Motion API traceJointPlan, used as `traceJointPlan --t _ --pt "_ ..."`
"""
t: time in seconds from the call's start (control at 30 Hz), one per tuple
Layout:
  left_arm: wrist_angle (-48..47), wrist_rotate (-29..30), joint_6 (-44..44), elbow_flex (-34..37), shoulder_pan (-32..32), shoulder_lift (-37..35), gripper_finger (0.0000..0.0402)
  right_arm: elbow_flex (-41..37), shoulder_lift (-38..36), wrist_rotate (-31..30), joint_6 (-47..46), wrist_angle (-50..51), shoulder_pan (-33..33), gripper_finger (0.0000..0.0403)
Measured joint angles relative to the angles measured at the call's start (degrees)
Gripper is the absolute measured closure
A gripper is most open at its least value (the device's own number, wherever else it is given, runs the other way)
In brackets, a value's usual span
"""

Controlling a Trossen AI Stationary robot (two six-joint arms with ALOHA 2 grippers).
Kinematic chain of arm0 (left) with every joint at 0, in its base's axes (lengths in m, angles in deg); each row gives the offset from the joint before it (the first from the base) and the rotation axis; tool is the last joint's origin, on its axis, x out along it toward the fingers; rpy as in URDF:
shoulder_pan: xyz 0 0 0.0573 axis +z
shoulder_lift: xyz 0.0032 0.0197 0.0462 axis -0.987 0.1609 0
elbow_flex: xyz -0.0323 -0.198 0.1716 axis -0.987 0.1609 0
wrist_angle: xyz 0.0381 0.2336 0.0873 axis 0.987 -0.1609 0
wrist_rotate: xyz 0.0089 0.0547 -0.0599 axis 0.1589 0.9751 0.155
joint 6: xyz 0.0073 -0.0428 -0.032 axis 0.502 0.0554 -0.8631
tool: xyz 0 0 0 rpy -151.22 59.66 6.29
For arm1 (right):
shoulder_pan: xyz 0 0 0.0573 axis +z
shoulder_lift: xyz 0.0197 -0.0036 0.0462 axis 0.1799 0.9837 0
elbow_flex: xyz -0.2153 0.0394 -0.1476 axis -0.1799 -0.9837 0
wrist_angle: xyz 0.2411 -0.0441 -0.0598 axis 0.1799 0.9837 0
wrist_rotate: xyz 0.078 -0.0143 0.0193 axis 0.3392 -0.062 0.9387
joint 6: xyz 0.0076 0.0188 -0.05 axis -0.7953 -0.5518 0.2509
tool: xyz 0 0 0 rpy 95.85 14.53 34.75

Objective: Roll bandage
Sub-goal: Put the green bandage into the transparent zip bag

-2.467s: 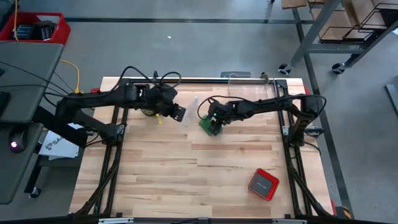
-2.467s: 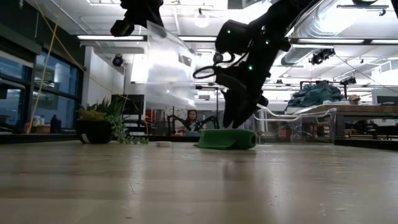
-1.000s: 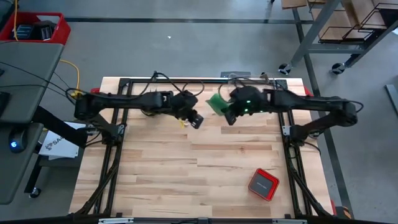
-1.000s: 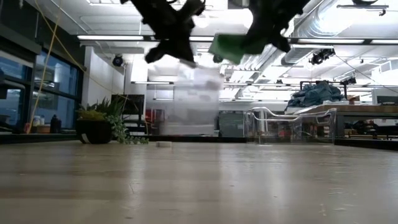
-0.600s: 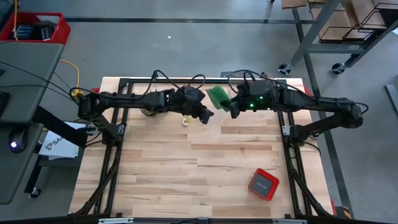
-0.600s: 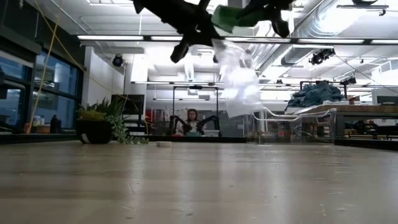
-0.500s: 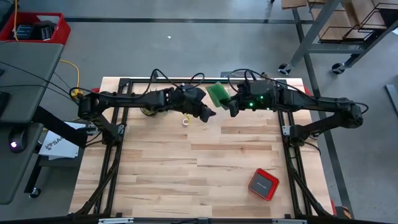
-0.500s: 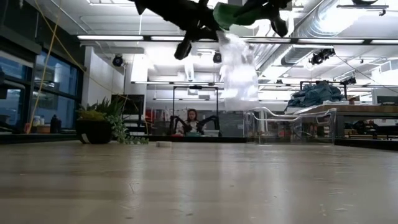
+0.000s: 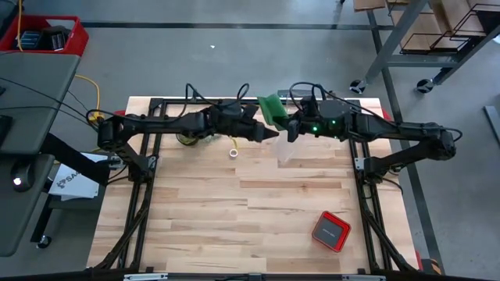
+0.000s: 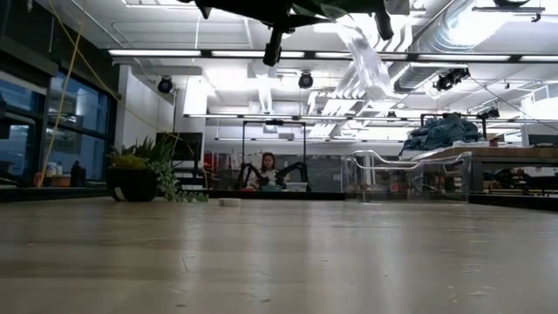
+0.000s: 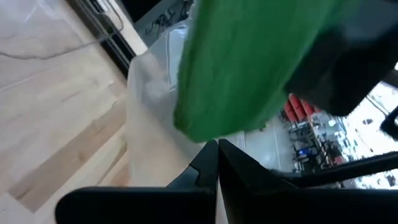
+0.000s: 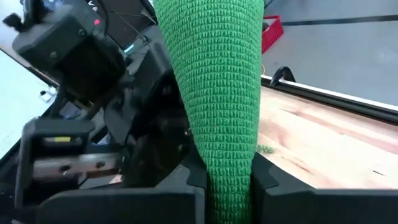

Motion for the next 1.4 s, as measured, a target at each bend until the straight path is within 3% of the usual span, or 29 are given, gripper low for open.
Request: traceJointPlan --t 0.4,0.7,1.17,1.4 --pt "0.4 -0.1 -3.6 0.0 2.5 -1.4 0.0401 0.0 -0.1 -1.8 4.0 -0.6 0.6 0.0372" --pt "1.4 -0.3 -4.5 0.1 3.5 -4.6 0.0401 0.0 -0.1 -8.8 5.4 -0.2 0.6 0.0372" --pt "0.7 10.9 -1.4 0.1 4.9 -5.5 0.0401 0.0 -0.8 -8.1 3.8 3.6 0.6 0.0372" --pt "-3.7 11.8 5.0 0.0 4.9 -5.7 0.0401 0.8 -2.5 -6.7 3.9 3.5 0.1 0.0372"
